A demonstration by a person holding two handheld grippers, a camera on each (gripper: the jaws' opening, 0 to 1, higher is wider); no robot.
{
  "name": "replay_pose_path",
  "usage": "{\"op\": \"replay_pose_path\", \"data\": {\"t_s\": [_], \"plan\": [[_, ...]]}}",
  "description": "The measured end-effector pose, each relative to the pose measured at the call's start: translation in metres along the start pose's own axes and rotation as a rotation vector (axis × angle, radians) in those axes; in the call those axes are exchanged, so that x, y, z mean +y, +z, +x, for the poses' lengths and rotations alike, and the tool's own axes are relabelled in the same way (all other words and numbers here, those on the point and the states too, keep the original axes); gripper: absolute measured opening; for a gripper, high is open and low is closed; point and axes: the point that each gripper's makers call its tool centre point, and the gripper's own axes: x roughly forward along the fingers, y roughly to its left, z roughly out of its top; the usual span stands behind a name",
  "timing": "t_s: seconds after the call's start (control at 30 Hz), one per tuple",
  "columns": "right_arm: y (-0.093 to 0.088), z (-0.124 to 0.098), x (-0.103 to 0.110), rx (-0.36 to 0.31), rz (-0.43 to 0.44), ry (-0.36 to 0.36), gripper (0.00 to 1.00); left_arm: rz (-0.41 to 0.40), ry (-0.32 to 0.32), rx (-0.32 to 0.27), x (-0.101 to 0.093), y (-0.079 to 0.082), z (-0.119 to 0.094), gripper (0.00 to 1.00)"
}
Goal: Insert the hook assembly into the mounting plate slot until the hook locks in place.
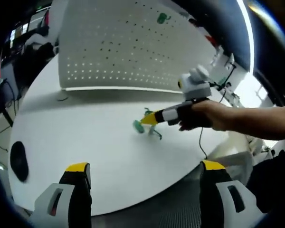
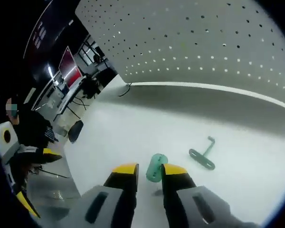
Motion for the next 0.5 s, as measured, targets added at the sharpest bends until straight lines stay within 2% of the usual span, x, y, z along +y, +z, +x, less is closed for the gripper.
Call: {"op": "replay_pose_path", "data": {"t_s": [0.13,0.2,0.23,0.5], "plan": [[0.0,0.008,-0.004,0.032,0.002,-0.017,0.13,-0.006,0.013,-0.016,0.005,0.007,-0.003,0.96],[-0.002,0.011,-0.008,0.055,-0.006,-0.034,0.03,-0.004,0.027,-0.026,0.008,0.009,-0.005,0.96],[-0.003,0.011,-0.01,0.069,-0.016,-0.046,0.01,-0.004,0.026,-0.026,0.008,0.008,-0.006,0.96],[0.002,0.008,-0.011,0.033,0.028,-0.038,0.0,-0.007,0.026,-0.011,0.008,0.002,-0.005,0.96]]}}
